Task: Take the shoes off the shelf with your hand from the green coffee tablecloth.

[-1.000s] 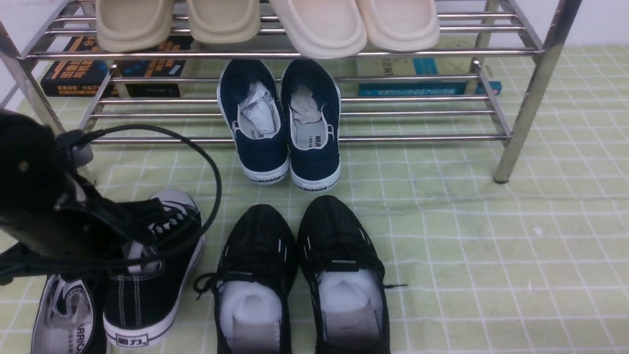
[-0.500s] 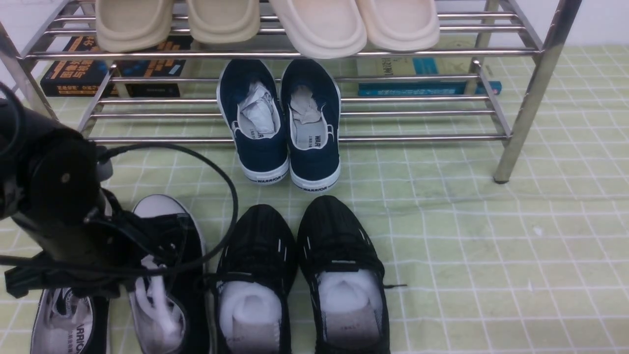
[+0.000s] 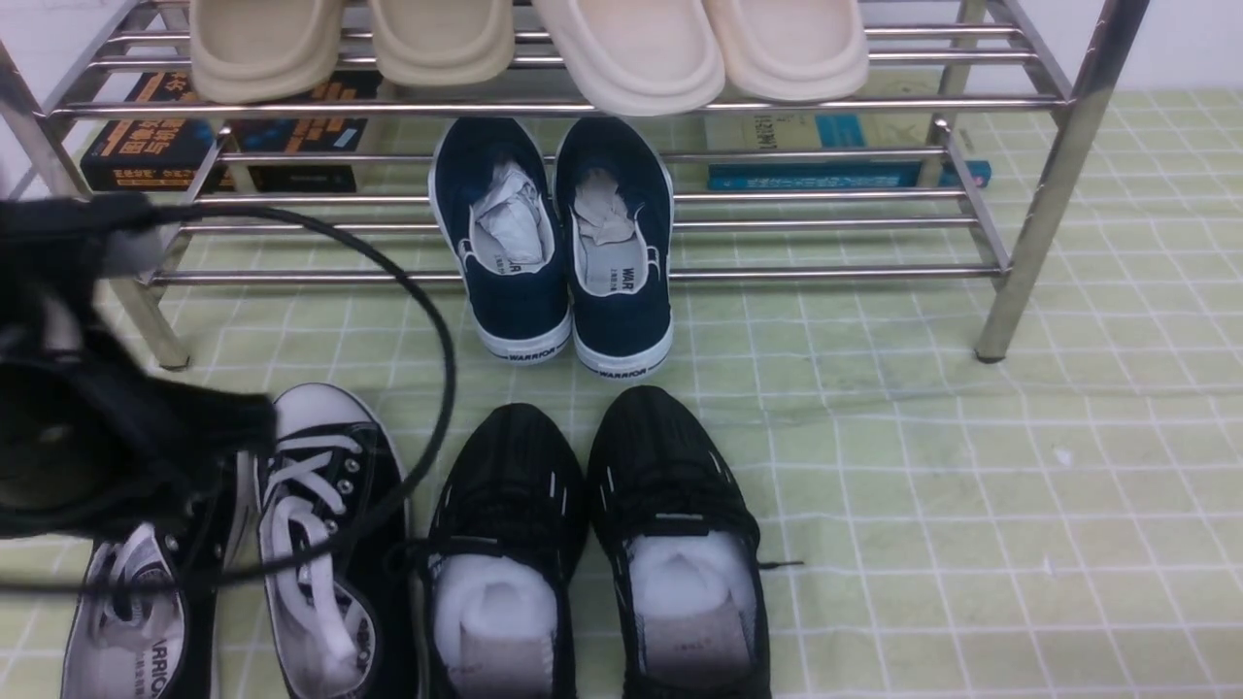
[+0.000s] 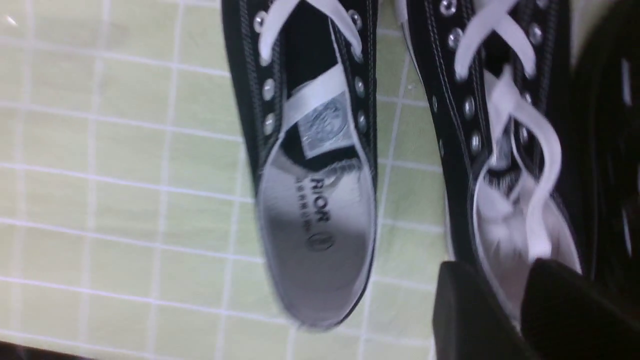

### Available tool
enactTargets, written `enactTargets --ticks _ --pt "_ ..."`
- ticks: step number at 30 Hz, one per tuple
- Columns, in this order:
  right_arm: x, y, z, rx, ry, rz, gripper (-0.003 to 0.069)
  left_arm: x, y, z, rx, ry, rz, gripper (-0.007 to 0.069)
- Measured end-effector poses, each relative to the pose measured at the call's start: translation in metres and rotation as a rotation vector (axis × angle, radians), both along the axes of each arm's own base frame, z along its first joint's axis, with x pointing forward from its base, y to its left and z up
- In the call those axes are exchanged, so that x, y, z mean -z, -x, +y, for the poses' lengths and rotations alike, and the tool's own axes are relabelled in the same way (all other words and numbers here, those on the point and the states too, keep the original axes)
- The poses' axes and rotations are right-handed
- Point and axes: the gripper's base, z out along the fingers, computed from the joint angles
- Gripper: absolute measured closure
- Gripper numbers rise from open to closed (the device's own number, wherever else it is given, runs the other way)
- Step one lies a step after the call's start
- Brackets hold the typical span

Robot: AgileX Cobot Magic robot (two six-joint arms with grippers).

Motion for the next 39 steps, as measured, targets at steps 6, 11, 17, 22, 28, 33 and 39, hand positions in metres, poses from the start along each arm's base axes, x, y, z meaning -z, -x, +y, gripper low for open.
enactTargets --ticks 6,11,17,22,28,33,39 --pt "0.000 0.000 0.000 0.000 0.000 0.000 0.0420 -0.034 0.046 0.018 0.100 0.013 -0.170 0.0592" --pt "0.000 0.000 0.000 0.000 0.000 0.000 0.0420 -0.046 0.098 0.035 0.171 0.067 -0.334 0.0624" --pt "0.000 0.000 0.000 0.000 0.000 0.000 0.0420 -0.018 0.138 0.044 0.180 0.243 -0.683 0.0624" --pt "0.000 0.000 0.000 0.000 0.000 0.000 0.0420 0.010 0.139 0.042 0.197 0.322 -0.869 0.0624" --pt "0.000 0.000 0.000 0.000 0.000 0.000 0.0420 0.045 0.131 0.037 0.212 0.331 -0.881 0.0622" --pt "0.000 0.000 0.000 0.000 0.000 0.000 0.0420 0.065 0.128 0.036 0.209 0.309 -0.806 0.0617" --pt "0.000 0.000 0.000 0.000 0.000 0.000 0.0420 0.074 0.129 0.037 0.202 0.294 -0.752 0.0608"
